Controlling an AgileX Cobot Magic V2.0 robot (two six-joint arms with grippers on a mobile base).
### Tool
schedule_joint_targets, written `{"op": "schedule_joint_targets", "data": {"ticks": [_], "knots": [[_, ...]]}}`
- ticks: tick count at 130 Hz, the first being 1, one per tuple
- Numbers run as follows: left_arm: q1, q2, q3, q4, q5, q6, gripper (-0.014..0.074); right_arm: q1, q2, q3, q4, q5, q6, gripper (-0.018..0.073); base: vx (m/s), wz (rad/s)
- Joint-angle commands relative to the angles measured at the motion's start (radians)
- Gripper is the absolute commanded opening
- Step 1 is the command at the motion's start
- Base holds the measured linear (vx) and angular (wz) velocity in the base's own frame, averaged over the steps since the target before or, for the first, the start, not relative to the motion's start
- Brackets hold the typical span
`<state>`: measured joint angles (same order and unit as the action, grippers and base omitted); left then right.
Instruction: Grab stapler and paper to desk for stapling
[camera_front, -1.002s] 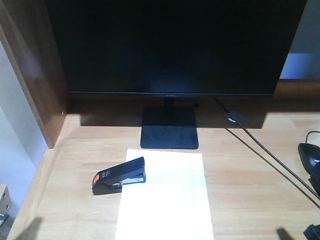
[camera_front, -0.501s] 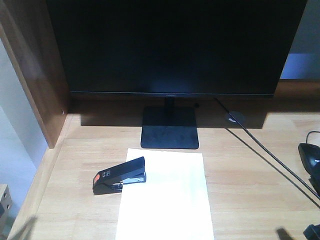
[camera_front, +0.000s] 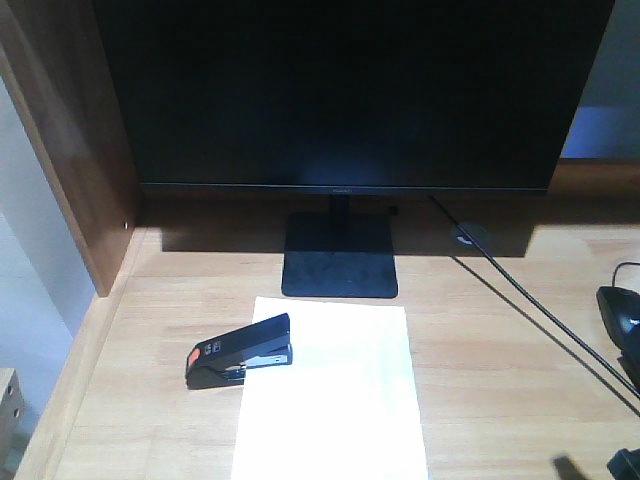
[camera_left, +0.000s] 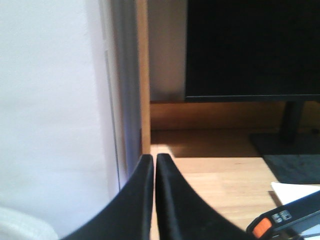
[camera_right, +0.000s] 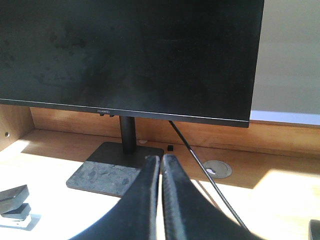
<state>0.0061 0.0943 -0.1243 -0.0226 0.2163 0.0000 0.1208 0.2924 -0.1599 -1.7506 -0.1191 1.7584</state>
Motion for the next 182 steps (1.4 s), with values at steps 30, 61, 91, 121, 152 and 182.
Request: {"op": "schedule_joint_targets", "data": {"ticks": [30, 61, 91, 121, 152, 182], "knots": [[0.026, -0.123, 0.16, -0.047, -0.115, -0.008, -0.0006, 0.001, 0.006, -0.029, -0.047, 0.021, -0.007, -0.0006, 0.0, 0.0], [0.026, -0.123, 0.159, -0.048, -0.118, -0.008, -0.0006, 0.001, 0.006, -0.029, -0.047, 0.021, -0.007, -0.0006, 0.0, 0.0], [0.026, -0.123, 0.159, -0.048, -0.117, -0.008, -0.0006, 0.001, 0.006, -0.029, -0.047, 0.02, -0.007, -0.0006, 0.0, 0.0], [0.026, -0.123, 0.159, -0.048, -0.117, -0.008, -0.0006, 0.001, 0.006, -0.029, -0.047, 0.02, -0.007, -0.0006, 0.0, 0.0], [0.026, -0.123, 0.159, -0.048, -0.117, -0.007, -0.0006, 0.001, 0.006, -0.029, -0.047, 0.021, -0.007, -0.0006, 0.0, 0.0], [0.026, -0.123, 0.159, -0.048, -0.117, -0.007, -0.0006, 0.001, 0.006, -0.029, -0.043, 0.035, -0.007, -0.0006, 0.0, 0.0]]}}
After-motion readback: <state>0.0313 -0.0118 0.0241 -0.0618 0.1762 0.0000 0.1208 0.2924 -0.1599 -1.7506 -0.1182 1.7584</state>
